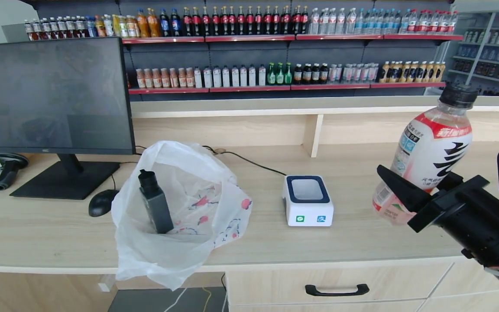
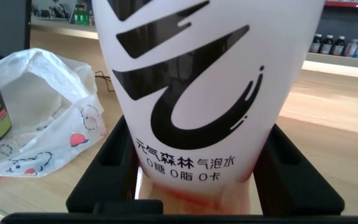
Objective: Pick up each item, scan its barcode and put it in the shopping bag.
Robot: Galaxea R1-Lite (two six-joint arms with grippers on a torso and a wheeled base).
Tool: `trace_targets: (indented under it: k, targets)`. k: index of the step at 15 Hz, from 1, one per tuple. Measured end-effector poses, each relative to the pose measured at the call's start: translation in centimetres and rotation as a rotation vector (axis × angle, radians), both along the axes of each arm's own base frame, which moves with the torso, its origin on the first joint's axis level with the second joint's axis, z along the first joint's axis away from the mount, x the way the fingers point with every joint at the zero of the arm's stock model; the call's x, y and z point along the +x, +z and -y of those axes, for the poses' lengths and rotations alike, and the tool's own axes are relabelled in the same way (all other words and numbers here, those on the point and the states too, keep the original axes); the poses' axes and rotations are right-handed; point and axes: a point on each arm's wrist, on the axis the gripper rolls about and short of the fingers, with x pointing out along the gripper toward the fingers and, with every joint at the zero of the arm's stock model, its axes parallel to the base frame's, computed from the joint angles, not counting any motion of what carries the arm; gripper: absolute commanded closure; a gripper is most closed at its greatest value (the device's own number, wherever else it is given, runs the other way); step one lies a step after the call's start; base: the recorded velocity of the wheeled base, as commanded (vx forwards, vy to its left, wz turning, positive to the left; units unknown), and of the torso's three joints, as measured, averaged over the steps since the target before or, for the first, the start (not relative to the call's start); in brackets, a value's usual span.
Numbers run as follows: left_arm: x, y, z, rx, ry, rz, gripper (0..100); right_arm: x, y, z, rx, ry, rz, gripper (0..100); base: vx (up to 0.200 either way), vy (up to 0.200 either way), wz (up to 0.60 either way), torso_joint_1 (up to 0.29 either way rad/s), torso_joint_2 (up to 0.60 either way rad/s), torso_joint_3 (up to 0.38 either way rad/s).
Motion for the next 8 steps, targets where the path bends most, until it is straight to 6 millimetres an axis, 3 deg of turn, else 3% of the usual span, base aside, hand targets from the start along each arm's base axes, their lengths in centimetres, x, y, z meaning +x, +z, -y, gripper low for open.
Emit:
trace_targets:
  k: [4, 8]
  targets:
    - [0.00, 0.01, 0.00, 0.002, 0.000, 0.000, 0, -0.81, 0.06, 0.24, 0.003, 0.006, 0.005, 100, 0.000, 0.200, 0.00, 0.005, 0.00, 0.002]
    - [0.00, 0.02, 0.00, 0.009, -0.002, 0.002, 0, -0.73, 0.27, 0.14, 0.005, 0.012, 0.015, 100, 0.000, 0.000, 0.00, 0.000, 0.00, 0.000]
